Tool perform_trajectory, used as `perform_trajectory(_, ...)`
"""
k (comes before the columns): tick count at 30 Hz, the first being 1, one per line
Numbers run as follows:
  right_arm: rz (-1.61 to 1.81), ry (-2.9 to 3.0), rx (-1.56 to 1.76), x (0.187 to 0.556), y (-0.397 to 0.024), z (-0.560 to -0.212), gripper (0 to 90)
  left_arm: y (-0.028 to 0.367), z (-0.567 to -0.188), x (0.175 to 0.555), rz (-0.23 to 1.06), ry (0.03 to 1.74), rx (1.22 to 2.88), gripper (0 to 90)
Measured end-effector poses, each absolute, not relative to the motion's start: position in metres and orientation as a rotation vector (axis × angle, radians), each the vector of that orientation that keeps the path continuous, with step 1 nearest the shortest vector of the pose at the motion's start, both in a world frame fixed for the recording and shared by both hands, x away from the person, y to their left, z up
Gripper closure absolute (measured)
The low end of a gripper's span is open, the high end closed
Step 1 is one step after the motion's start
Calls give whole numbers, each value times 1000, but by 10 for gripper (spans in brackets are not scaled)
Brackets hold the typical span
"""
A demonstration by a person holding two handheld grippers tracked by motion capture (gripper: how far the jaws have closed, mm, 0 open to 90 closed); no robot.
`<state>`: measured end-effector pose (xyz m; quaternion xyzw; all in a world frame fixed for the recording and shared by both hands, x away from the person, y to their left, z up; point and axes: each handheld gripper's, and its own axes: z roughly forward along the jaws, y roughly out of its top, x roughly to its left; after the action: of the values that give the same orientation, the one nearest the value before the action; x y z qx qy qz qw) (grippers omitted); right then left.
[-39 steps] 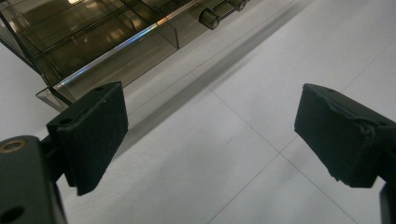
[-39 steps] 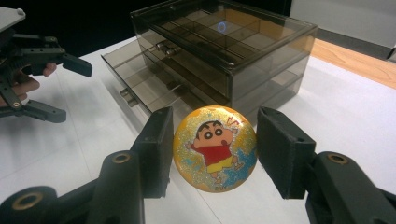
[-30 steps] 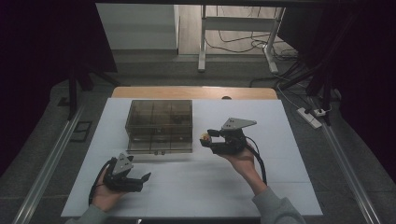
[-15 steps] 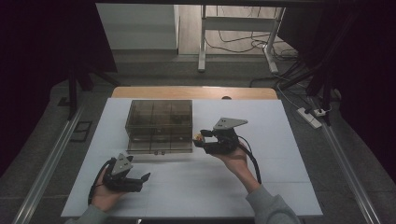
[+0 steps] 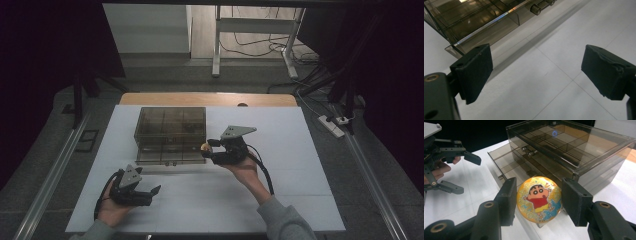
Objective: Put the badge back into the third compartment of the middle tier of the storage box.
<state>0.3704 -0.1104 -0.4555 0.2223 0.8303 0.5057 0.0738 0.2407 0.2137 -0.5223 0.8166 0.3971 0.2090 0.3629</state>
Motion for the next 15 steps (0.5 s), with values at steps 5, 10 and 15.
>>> perform_trajectory(5,1518,2502,665,372,-106,-458,470,215,-523,241,537,1025,2100,109)
perform_trajectory(10,1531,2506,659,375,-99,-460,470,214,-523,241,538,1025,2103,109)
perform_trajectory(15,1536,2517,648,379,-90,-461,470,213,-523,241,536,1024,2107,109)
